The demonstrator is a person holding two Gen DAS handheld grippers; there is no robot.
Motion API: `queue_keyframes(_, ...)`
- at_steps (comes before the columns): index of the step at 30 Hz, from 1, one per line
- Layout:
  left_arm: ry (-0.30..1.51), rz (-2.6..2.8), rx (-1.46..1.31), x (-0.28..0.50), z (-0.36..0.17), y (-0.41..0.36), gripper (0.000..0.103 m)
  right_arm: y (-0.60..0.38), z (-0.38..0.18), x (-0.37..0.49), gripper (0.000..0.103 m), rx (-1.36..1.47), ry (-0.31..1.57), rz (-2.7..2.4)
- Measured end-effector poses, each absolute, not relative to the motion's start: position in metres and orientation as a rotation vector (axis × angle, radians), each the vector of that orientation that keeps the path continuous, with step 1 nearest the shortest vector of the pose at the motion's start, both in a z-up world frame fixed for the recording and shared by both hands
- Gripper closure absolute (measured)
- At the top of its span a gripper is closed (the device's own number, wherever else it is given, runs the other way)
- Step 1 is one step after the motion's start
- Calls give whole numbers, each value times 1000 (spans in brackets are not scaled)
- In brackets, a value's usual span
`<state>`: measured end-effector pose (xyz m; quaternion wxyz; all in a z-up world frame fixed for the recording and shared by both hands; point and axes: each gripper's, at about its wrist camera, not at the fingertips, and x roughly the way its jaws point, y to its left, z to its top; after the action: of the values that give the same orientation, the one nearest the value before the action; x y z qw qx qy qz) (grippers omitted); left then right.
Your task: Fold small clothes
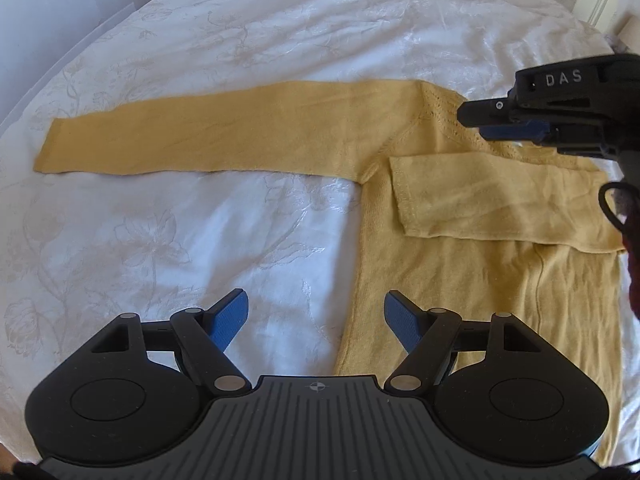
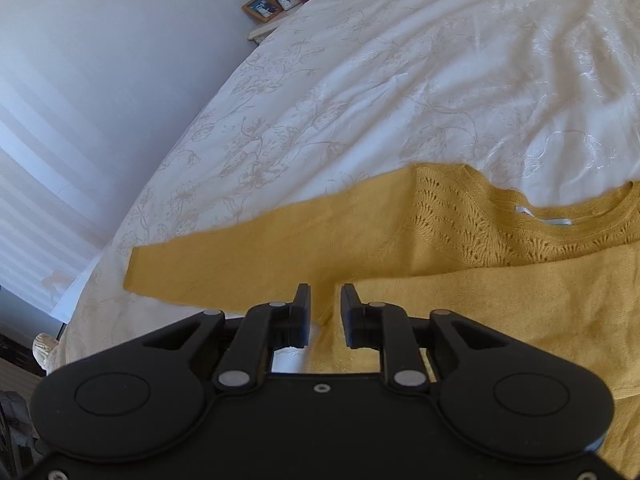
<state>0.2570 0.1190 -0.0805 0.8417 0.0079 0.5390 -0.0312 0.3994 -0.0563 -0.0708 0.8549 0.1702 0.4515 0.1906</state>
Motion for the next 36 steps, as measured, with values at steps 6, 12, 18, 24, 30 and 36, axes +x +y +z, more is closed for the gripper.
queue_keyframes(6, 1105, -93, 8, 281, -85, 94, 29, -110, -71, 375, 54, 357, 948, 340)
queue_keyframes(12, 1065, -154, -42, 316, -104, 67, 36, -183, -76, 343, 54, 331, 971, 221)
queue_keyframes(18, 1065, -183, 53, 345, -131, 40, 42, -229, -86, 325, 50, 353, 991, 134)
queue_keyframes(24, 1088, -147, 101, 369, -152, 32, 42, -258, -100, 322, 50, 424, 1002, 76)
queue_keyframes(30, 1101, -126, 114, 379, -164, 21, 46, -268, -118, 329, 50, 459, 1023, 71)
queue_keyframes(36, 1049, -75, 255, 376, -156, -5, 98, -277, -128, 328, 50, 506, 1004, 54)
